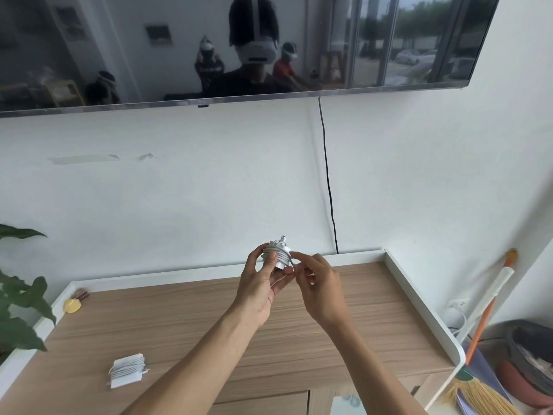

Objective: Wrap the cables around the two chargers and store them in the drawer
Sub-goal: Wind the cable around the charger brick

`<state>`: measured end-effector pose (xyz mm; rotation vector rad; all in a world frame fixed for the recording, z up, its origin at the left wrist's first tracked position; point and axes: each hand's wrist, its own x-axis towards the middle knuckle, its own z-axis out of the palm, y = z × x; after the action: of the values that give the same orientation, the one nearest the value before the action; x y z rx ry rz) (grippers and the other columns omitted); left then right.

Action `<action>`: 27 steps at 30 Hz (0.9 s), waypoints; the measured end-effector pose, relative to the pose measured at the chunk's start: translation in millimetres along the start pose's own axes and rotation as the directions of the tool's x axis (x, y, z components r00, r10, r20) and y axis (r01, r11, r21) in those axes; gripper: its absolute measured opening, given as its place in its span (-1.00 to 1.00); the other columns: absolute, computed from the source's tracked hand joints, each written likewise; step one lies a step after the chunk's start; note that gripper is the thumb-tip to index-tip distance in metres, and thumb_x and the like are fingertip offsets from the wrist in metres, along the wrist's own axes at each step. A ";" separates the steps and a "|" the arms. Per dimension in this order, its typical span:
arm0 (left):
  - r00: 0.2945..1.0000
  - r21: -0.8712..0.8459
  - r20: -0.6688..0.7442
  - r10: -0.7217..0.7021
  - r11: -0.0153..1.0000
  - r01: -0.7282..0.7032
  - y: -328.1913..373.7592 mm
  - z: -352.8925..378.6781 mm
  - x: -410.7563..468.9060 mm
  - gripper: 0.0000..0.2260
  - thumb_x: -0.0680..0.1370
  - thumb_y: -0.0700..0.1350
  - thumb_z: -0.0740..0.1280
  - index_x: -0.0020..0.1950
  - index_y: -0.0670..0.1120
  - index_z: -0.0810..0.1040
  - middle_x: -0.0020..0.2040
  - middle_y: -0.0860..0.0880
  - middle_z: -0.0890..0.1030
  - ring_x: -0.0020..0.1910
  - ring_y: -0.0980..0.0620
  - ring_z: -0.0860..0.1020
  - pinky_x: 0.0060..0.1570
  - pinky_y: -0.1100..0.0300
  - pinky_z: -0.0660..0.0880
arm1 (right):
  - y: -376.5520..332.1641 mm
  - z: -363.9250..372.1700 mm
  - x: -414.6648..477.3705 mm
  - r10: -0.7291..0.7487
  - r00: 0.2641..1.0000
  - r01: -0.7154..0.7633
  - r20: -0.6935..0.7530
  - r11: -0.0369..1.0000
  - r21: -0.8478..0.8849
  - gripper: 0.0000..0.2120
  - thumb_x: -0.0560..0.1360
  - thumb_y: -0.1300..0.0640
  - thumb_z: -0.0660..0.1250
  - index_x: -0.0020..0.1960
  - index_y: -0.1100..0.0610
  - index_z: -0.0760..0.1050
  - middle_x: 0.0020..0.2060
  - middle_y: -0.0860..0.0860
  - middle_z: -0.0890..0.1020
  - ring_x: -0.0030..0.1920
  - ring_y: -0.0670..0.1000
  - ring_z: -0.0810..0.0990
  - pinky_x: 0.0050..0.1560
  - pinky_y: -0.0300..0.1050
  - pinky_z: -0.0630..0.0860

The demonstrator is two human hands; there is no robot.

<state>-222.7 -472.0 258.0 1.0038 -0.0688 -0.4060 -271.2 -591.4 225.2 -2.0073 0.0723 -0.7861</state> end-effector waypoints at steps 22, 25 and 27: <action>0.981 0.009 -0.131 -0.145 0.989 0.148 -11.9 -7.5 0.3 -0.65 0.50 -0.08 0.43 0.26 -0.08 0.49 -0.20 -0.10 0.66 -0.28 -0.05 0.60 -0.26 0.14 0.60 | 10.8 20.0 -24.8 -0.135 0.991 0.129 -0.017 0.973 -0.191 -0.70 0.56 0.15 0.29 0.28 0.02 0.51 -0.11 -0.08 0.56 -0.23 -0.10 0.59 -0.25 -0.11 0.57; 0.985 -0.027 -0.042 -0.168 0.986 0.167 -9.6 -11.6 -0.5 -0.66 0.48 -0.05 0.43 0.22 -0.08 0.49 -0.21 -0.08 0.64 -0.27 -0.03 0.61 -0.17 0.14 0.61 | 2.3 17.1 -25.4 -0.029 0.999 0.030 -0.036 0.998 0.053 -0.78 0.57 0.18 0.29 0.18 0.04 0.58 -0.08 -0.10 0.61 -0.10 -0.13 0.64 -0.11 -0.21 0.58; 0.982 -0.047 0.000 -0.188 0.981 0.188 -7.0 -13.3 -1.8 -0.67 0.48 -0.03 0.41 0.20 -0.07 0.48 -0.20 -0.09 0.65 -0.30 0.01 0.62 -0.15 0.16 0.60 | -1.6 15.0 -21.7 0.138 0.990 -0.125 -0.039 0.965 0.232 -0.78 0.58 0.23 0.23 0.12 0.05 0.59 -0.13 -0.07 0.66 -0.10 -0.07 0.66 -0.07 -0.11 0.61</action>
<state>-223.2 -463.9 245.2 0.9679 0.0398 -0.5756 -280.5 -571.6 210.5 -1.7446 0.1389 -0.7296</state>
